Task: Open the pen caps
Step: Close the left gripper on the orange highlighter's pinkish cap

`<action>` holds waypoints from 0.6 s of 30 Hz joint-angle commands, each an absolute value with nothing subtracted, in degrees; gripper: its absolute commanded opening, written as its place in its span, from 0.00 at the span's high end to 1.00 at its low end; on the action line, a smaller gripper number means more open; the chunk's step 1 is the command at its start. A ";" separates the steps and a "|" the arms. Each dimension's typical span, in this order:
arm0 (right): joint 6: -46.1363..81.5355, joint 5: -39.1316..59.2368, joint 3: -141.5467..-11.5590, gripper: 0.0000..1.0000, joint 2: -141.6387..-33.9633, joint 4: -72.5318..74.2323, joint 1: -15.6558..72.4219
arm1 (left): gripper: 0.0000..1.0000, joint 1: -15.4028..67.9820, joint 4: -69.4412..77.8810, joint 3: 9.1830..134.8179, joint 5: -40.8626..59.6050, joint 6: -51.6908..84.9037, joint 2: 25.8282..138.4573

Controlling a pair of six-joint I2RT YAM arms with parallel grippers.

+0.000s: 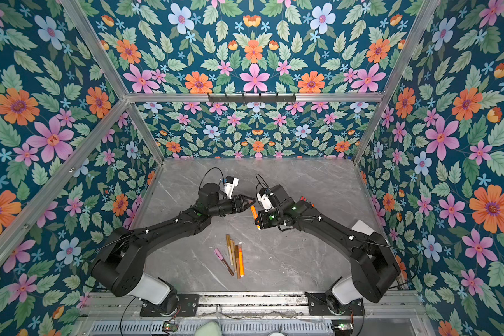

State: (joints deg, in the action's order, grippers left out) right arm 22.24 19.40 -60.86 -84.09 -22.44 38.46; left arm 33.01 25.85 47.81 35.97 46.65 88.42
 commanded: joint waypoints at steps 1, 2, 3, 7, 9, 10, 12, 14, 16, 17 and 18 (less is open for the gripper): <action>22.58 18.02 -59.94 1.00 -83.03 -21.76 38.52 | 0.47 33.04 32.07 47.14 39.28 49.90 88.93; 22.59 17.93 -59.62 1.00 -82.84 -21.87 38.54 | 0.47 33.04 32.57 46.92 39.29 50.10 89.03; 22.59 17.98 -59.44 1.00 -82.66 -21.95 38.58 | 0.48 33.05 33.02 46.76 39.21 50.22 89.11; 22.26 18.10 -58.66 1.00 -81.62 -22.01 38.50 | 0.49 33.05 35.99 45.92 39.02 51.90 89.72; 22.27 18.18 -58.27 1.00 -81.26 -21.72 38.52 | 0.50 33.05 37.13 45.64 38.94 52.68 90.04; 22.32 18.19 -58.02 1.00 -81.08 -21.49 38.48 | 0.50 33.05 37.50 45.66 38.94 52.90 90.17; 22.50 18.20 -57.69 1.00 -80.82 -21.10 38.57 | 0.50 33.04 37.79 45.61 38.94 53.18 90.35; 22.58 18.53 -57.52 1.00 -80.62 -20.77 38.54 | 0.50 33.05 37.97 45.21 38.77 53.39 90.28; 22.60 18.53 -57.38 1.00 -80.43 -20.64 38.57 | 0.50 33.05 38.17 44.94 38.60 53.73 90.09; 22.59 18.47 -57.34 1.00 -80.38 -20.57 38.51 | 0.50 33.05 38.31 44.84 38.61 53.87 90.01; 22.59 18.46 -57.30 1.00 -80.33 -20.48 38.56 | 0.50 33.05 38.73 44.62 38.61 54.19 89.92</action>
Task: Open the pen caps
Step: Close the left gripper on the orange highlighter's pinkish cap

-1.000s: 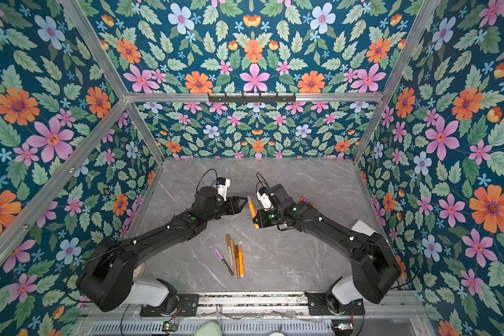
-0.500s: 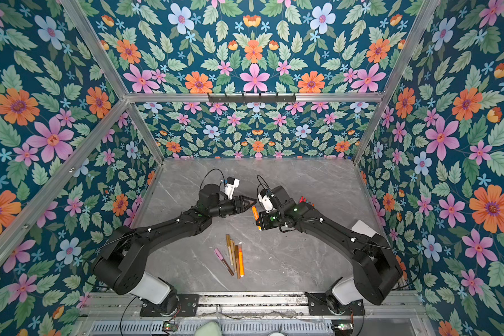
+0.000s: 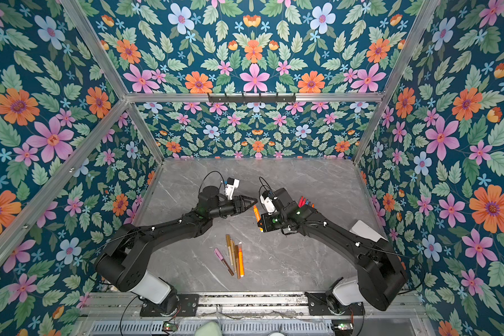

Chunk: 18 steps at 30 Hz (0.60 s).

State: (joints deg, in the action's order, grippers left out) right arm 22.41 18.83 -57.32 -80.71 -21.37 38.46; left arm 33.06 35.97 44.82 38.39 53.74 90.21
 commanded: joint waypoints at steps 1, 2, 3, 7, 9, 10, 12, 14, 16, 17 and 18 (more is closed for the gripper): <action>22.59 18.38 -57.30 1.00 -80.35 -20.48 38.54 | 0.50 33.05 38.99 44.48 38.67 54.40 89.83; 22.59 18.37 -57.35 1.00 -80.42 -20.37 38.49 | 0.50 33.05 39.24 44.32 38.81 54.68 89.82; 22.59 18.38 -57.34 1.00 -80.42 -20.27 38.52 | 0.50 33.05 39.51 44.27 38.98 54.84 89.91; 22.65 18.81 -57.35 1.00 -80.85 -19.84 38.50 | 0.51 33.05 41.38 43.40 39.15 55.96 90.09; 22.77 19.02 -57.06 1.00 -80.78 -19.57 38.57 | 0.53 33.09 42.05 43.15 39.24 56.41 90.11; 22.85 19.08 -56.76 1.00 -80.69 -19.36 38.57 | 0.54 33.05 42.65 42.98 39.39 56.74 90.24; 22.86 19.16 -56.60 1.00 -80.51 -19.25 38.50 | 0.57 33.05 44.06 42.73 39.81 57.64 90.60; 22.85 19.24 -56.47 1.00 -80.38 -19.24 38.56 | 0.58 33.05 45.71 42.78 40.46 58.60 91.18; 22.76 19.75 -56.46 1.00 -80.26 -18.95 38.50 | 0.58 33.12 47.51 42.76 40.95 59.90 91.89; 22.68 19.96 -56.49 1.00 -80.16 -18.88 38.51 | 0.58 33.13 47.86 42.78 41.04 60.18 92.06; 22.60 20.05 -56.40 1.00 -80.07 -18.87 38.53 | 0.58 33.13 48.06 42.79 41.05 60.42 92.30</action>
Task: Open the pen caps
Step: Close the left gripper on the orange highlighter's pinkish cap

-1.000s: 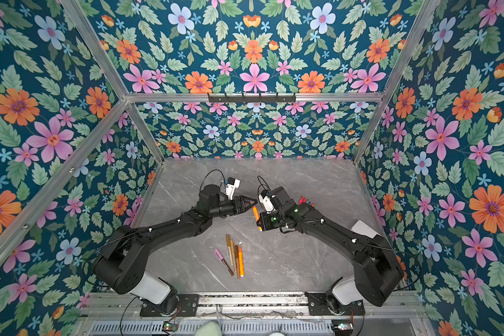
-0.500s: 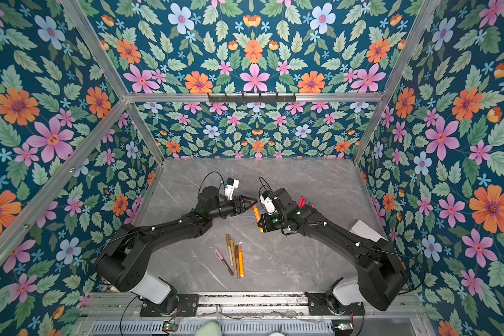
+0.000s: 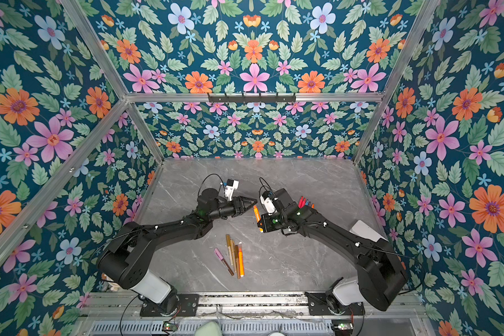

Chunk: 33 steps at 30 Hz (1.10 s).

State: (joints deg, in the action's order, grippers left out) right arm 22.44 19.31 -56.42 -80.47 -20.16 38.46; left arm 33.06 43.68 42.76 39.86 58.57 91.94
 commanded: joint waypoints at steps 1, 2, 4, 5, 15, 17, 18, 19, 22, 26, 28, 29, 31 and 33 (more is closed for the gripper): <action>22.59 20.09 -56.42 1.00 -79.93 -18.81 38.54 | 0.58 33.13 48.18 42.80 40.98 60.38 92.36; 22.58 20.11 -56.25 1.00 -79.74 -18.81 38.56 | 0.57 33.13 48.21 42.79 40.98 60.34 92.44; 22.50 20.13 -55.77 1.00 -79.32 -18.39 38.54 | 0.57 33.22 48.17 42.74 40.96 60.38 92.63; 22.49 20.17 -55.62 1.00 -79.12 -18.23 38.49 | 0.57 33.31 48.25 42.78 40.96 60.39 92.66; 22.32 19.09 -55.20 1.00 -78.49 -19.05 38.54 | 0.77 33.48 48.13 42.71 40.78 60.25 92.26; 22.32 19.03 -55.26 1.00 -78.32 -19.15 38.54 | 0.81 33.49 48.11 42.67 40.79 60.21 92.29; 22.24 18.91 -55.23 1.00 -78.24 -19.20 38.51 | 0.84 33.49 48.16 42.64 40.79 60.18 92.29; 22.26 18.79 -55.28 1.00 -78.25 -19.27 38.50 | 0.87 33.49 48.10 42.67 40.83 60.21 92.29; 22.15 18.29 -55.20 1.00 -77.97 -19.81 38.53 | 0.98 33.49 47.94 42.70 40.97 60.03 92.20; 22.01 17.92 -54.85 1.00 -77.43 -19.94 38.54 | 1.00 33.49 47.54 42.75 40.97 59.64 92.02; 22.06 18.68 -54.66 0.85 -77.68 -19.54 38.45 | 1.00 33.49 47.31 43.06 41.04 59.46 92.02; 22.10 19.04 -54.66 0.82 -77.85 -19.38 38.52 | 1.00 33.49 47.37 43.10 41.21 59.44 92.12; 22.43 19.58 -54.56 0.79 -78.25 -18.88 38.52 | 1.00 33.57 48.13 43.21 41.78 59.65 92.20; 22.66 19.75 -54.58 0.78 -78.56 -18.56 38.51 | 1.00 33.72 49.02 43.07 42.17 60.01 92.02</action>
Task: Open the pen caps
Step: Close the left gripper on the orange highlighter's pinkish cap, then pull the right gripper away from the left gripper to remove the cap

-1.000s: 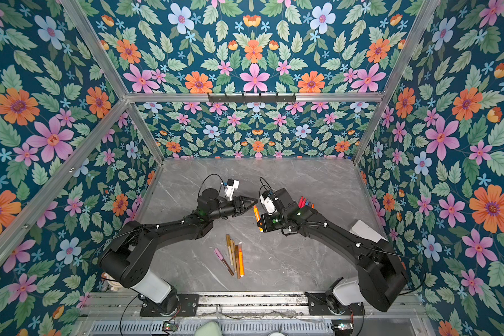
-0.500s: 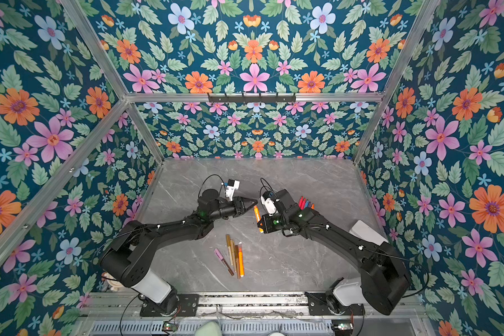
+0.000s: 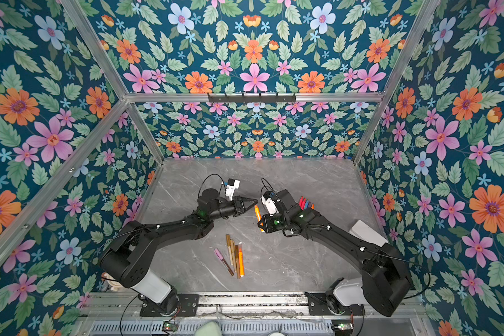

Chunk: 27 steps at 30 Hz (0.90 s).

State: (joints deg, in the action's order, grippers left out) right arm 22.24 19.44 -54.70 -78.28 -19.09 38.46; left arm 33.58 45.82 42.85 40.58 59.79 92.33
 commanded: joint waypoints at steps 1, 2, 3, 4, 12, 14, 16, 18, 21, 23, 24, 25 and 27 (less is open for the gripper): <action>22.76 19.78 -54.67 0.78 -78.74 -18.46 38.56 | 1.00 33.75 49.22 43.10 42.31 60.10 91.94; 22.87 19.94 -54.74 0.78 -78.88 -18.37 38.51 | 1.00 33.84 49.32 43.20 42.43 60.15 91.93; 22.85 20.12 -54.89 0.78 -79.18 -18.28 38.56 | 1.00 33.92 49.41 43.24 42.45 60.20 91.85; 22.90 20.44 -55.08 0.77 -79.41 -18.14 38.51 | 1.00 34.00 49.55 43.23 42.45 60.34 91.85; 22.83 20.54 -55.17 1.00 -79.24 -18.51 38.48 | 1.00 34.01 49.60 43.48 42.20 60.34 92.02; 22.77 20.27 -54.89 1.00 -78.86 -18.84 38.57 | 1.00 33.85 49.07 43.73 41.95 59.92 92.26; 22.68 20.34 -54.39 1.00 -78.37 -19.05 38.51 | 1.00 32.96 47.87 44.38 41.53 59.13 92.57; 22.67 20.83 -53.62 1.00 -78.00 -19.15 38.55 | 1.00 31.37 47.20 45.36 41.02 58.45 92.72; 22.86 21.25 -52.37 1.00 -77.28 -19.36 38.59 | 1.00 28.30 47.46 47.47 40.67 58.81 93.79; 23.27 20.76 -51.17 1.00 -76.54 -19.31 38.97 | 1.00 26.60 49.07 49.23 41.75 60.07 95.33; 23.50 20.37 -50.51 1.00 -76.10 -19.19 39.47 | 1.00 25.76 49.97 50.37 42.40 60.85 96.24; 23.85 20.07 -49.80 1.00 -75.72 -19.08 39.92 | 1.00 25.12 50.42 51.51 42.93 61.61 97.11; 24.46 19.33 -48.35 1.00 -74.79 -18.64 41.01 | 1.00 24.27 50.24 53.62 43.29 62.06 98.22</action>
State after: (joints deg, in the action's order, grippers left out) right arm 23.75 18.39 -50.02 -75.55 -10.83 39.88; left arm 26.37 46.19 51.42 50.33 61.10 97.27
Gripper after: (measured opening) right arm 0.157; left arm 0.150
